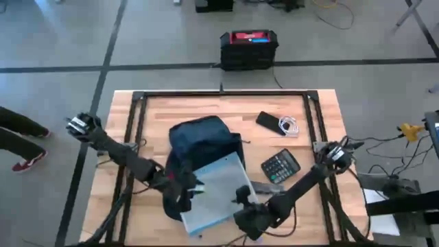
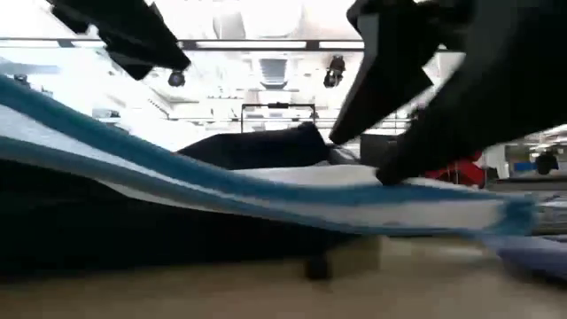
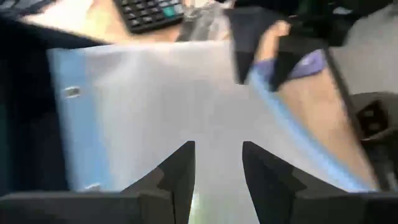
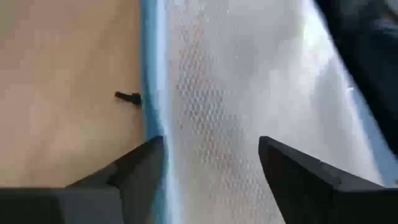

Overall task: Unpack backpack
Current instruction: Remove the green charger adapter from the white zip bag

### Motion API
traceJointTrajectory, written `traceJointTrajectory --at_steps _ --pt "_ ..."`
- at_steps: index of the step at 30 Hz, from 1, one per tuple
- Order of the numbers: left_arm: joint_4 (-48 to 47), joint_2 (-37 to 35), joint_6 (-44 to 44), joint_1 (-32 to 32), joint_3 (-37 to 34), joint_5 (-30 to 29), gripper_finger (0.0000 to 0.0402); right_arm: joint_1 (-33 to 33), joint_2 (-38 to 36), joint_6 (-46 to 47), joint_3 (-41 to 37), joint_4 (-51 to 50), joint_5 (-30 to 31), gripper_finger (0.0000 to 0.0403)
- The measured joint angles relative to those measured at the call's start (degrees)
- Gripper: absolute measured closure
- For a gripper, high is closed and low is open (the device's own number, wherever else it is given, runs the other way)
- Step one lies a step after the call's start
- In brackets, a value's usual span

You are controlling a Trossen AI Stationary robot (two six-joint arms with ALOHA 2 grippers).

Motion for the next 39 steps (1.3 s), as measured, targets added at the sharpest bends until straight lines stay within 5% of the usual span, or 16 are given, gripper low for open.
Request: traceJointTrajectory --at_steps 10,29,34,39 --pt "8.1 6.5 -1.4 -5.7 0.0 -1.6 0.0284 -0.8 0.4 -2.3 2.1 1.0 -9.2 0.0198" --pt "8.4 14.3 -1.7 -6.2 3.9 0.0 0.0283 -4.2 4.5 0.2 1.3 1.2 -0.3 0.0215" --pt "8.3 14.3 -0.5 -6.2 5.3 0.0 0.0283 -4.6 4.1 -0.1 1.9 1.3 3.8 0.0266" --pt "7.8 14.3 -0.2 -6.2 5.4 0.0 0.0283 -6.2 4.1 0.0 2.7 1.4 4.6 0.0375"
